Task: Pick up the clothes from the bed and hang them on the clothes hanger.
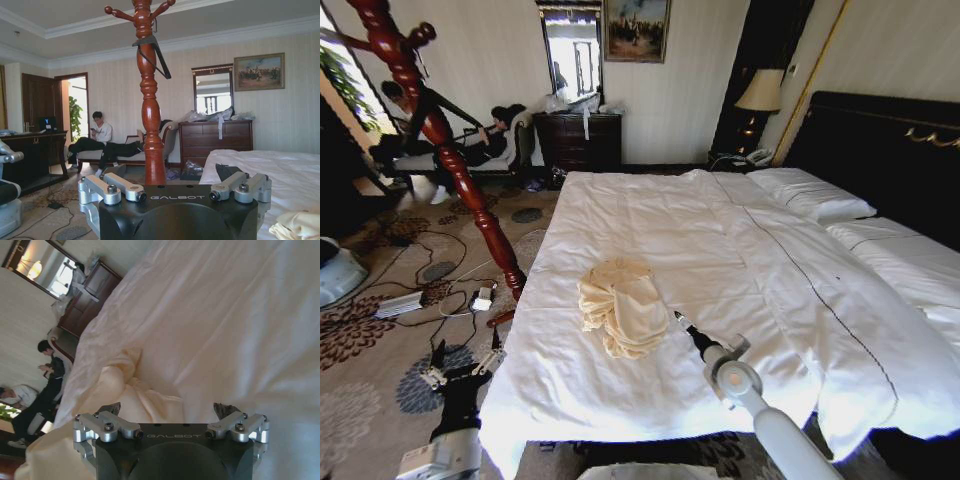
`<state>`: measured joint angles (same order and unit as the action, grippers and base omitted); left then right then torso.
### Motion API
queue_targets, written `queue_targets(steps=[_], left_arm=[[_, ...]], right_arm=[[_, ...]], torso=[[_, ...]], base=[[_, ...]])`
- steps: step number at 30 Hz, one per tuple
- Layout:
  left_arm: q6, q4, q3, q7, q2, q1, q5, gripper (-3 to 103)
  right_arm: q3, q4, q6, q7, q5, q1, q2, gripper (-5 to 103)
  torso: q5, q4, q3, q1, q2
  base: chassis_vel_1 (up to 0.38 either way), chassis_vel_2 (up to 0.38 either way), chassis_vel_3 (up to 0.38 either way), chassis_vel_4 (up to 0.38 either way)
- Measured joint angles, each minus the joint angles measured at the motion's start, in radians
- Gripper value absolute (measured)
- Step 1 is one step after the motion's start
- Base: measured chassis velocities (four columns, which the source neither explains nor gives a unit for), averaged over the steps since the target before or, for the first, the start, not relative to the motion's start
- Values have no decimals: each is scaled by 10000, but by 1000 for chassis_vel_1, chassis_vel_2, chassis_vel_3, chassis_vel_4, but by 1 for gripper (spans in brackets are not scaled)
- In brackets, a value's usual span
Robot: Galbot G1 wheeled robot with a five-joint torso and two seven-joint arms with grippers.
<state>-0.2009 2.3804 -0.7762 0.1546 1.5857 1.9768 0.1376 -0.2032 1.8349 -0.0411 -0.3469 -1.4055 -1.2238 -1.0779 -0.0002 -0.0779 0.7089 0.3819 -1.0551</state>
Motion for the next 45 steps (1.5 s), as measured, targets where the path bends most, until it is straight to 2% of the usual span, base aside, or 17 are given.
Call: queue_targets(steps=[2,4,7,9,13,14,16,19,22,23,26,28,31,40,45], left_arm=[[5,-3,3,8,51,7,-85,100],[6,-11,18,11,72,10,-122,100],[7,-37,90,15,136,17,-261,100],[7,-38,99,17,146,16,-272,100],[18,-55,114,38,178,-10,-296,100],[18,-55,114,38,178,-10,-296,100],[27,-70,115,44,178,-6,-309,100],[39,-83,109,59,158,-6,-310,100],[74,-106,97,79,104,-18,-296,100],[74,-106,97,79,104,-18,-296,100],[100,-155,72,113,53,-37,-251,100],[105,-181,68,131,43,-47,-239,100],[110,-252,65,177,23,-87,-220,100],[148,-381,76,251,-36,-246,-62,100],[208,-387,89,293,-83,-310,84,100]], right_arm=[[143,1,50,166,22,74,-105,103],[195,4,48,183,46,99,-130,100],[449,-54,32,233,223,237,-237,87],[492,-85,53,246,237,262,-255,87],[697,-339,214,365,345,440,-388,65],[697,-339,214,365,345,440,-388,65],[724,-371,226,401,380,487,-462,54],[758,-395,228,450,444,520,-541,49],[852,-490,267,535,589,573,-702,33],[852,-490,267,535,589,573,-702,33],[944,-519,344,576,706,592,-838,17],[973,-519,383,624,741,592,-855,17],[1005,-537,523,805,896,562,-845,2],[725,-281,997,878,1066,750,-443,0],[50,295,1250,632,419,1513,118,0]], torso=[[0,0,0,0,0],[0,0,0,0,0],[0,0,0,0,0],[0,0,0,0,0],[1,0,0,0,0],[1,0,0,0,0],[1,1,0,0,0],[0,0,0,0,-1],[1,0,0,0,0],[1,0,0,0,0],[1,0,0,0,-1],[1,0,0,0,-1],[1,0,0,0,-1],[2,0,0,0,0],[4,0,0,-2,0]], base=[[0,0,0,0],[0,0,0,0],[0,0,0,0],[0,0,0,0],[0,0,0,0],[0,0,0,0],[0,0,0,0],[0,0,0,0],[0,0,0,0],[0,0,0,0],[0,0,0,0],[0,0,0,0],[0,0,0,0],[0,0,0,0],[0,0,0,0]])
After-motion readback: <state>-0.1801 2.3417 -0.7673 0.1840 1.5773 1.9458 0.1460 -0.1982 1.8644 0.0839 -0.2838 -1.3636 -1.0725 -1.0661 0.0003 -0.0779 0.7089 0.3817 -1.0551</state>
